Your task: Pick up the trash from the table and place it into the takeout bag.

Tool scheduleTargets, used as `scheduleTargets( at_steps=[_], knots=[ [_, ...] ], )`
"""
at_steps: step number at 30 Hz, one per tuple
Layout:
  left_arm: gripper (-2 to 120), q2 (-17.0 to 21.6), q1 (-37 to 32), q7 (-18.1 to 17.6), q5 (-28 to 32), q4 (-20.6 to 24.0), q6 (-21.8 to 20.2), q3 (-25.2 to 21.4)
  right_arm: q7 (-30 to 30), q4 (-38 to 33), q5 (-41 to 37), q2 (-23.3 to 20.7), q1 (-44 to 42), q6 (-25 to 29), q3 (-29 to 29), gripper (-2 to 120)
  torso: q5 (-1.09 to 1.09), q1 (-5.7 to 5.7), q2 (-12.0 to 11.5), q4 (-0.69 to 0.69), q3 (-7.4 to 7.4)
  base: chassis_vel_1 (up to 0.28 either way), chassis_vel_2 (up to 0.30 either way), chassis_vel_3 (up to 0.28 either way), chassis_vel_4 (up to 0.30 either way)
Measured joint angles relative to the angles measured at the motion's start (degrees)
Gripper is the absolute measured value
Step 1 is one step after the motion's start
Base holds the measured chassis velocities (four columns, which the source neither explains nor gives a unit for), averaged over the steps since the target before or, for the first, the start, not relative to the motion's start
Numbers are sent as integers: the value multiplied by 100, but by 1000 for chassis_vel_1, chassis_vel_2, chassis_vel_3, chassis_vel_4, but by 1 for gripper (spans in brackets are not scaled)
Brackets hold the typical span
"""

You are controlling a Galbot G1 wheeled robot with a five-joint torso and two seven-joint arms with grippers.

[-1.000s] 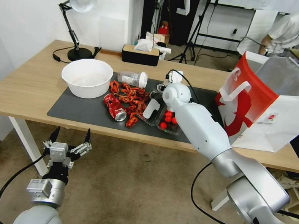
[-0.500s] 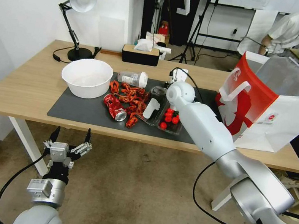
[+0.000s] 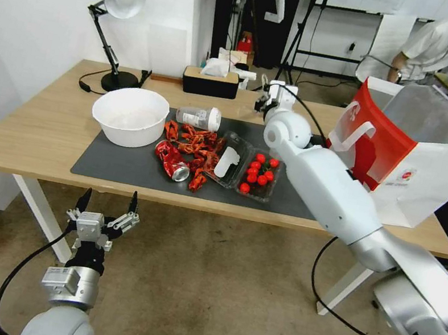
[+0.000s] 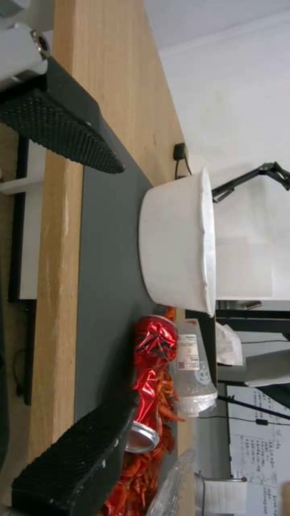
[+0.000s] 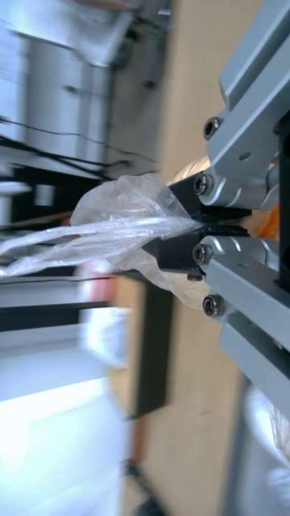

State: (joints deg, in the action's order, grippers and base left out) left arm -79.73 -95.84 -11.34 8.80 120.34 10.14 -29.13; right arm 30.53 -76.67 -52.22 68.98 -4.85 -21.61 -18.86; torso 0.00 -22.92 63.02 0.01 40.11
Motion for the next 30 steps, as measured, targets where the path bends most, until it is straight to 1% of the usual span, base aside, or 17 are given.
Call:
scheduleTargets(
  at_steps=[5,7,8,10,11,12,13,14,15,16,17,18,20,22,26,27,30],
  knots=[
    [100,4,-15,-4,0,28,3,-23,138,-478,92,-252,202,38,157,0,0,0,0,0,0,0,0,0,0],
    [100,5,-29,-7,0,47,11,-45,451,-850,140,-482,356,-87,321,0,0,0,0,0,0,0,0,0,0],
    [100,5,-29,-7,0,47,11,-45,451,-850,140,-482,356,-87,321,0,0,0,0,0,0,0,0,0,0],
    [100,3,-43,-9,1,60,27,-53,964,-1231,70,-743,486,-387,545,0,1,0,0,-2,-1,0,0,0,0],
    [100,3,-43,-9,1,60,27,-53,964,-1231,70,-743,486,-387,545,0,1,0,0,-2,-1,0,0,0,0],
    [100,-4,-51,-10,-1,73,34,-52,1339,-1457,-67,-958,530,-617,749,0,1,0,0,0,-1,0,0,0,0],
    [100,-5,-52,-10,-5,81,35,-50,1496,-1554,-153,-1078,539,-703,818,0,2,0,0,-1,0,0,0,0,0],
    [100,-5,-52,-10,-5,81,35,-50,1496,-1554,-153,-1078,539,-703,818,0,2,0,0,-1,0,0,0,0,0],
    [100,-6,-53,-10,-11,96,35,-42,1772,-1742,-363,-1333,540,-866,923,0,2,0,0,-2,0,0,0,0,0],
    [100,-6,-53,-10,-11,96,35,-42,1772,-1742,-363,-1333,540,-866,923,0,2,0,0,-2,0,0,0,0,0],
    [100,-3,-51,-10,-13,108,35,-37,1950,-1866,-510,-1542,524,-974,976,0,2,0,0,-1,0,0,0,0,0],
    [100,3,-51,-10,-14,119,35,-33,2121,-2014,-680,-1816,427,-1074,1072,0,1,0,0,-3,-1,0,0,0,0],
    [100,6,-52,-10,-14,123,35,-31,2166,-2061,-737,-1906,369,-1101,1116,0,1,0,0,-3,-1,0,0,0,0],
    [100,14,-70,-10,-18,133,35,-10,2252,-2253,-964,-2239,-8,-1170,1401,0,2,0,0,-2,0,0,0,0,0],
    [100,21,-73,-9,-26,142,35,13,2272,-2411,-1091,-2420,-372,-1183,1631,0,3,0,0,-1,0,0,0,0,0],
    [100,30,-73,-8,-31,145,35,29,2279,-2514,-1147,-2547,-669,-1213,1807,0,2,0,0,-1,0,0,0,0,0],
    [100,44,-67,-7,-36,148,35,55,2280,-2608,-1174,-2688,-1004,-1215,1976,0,3,0,0,-2,0,0,0,0,0]
  ],
)
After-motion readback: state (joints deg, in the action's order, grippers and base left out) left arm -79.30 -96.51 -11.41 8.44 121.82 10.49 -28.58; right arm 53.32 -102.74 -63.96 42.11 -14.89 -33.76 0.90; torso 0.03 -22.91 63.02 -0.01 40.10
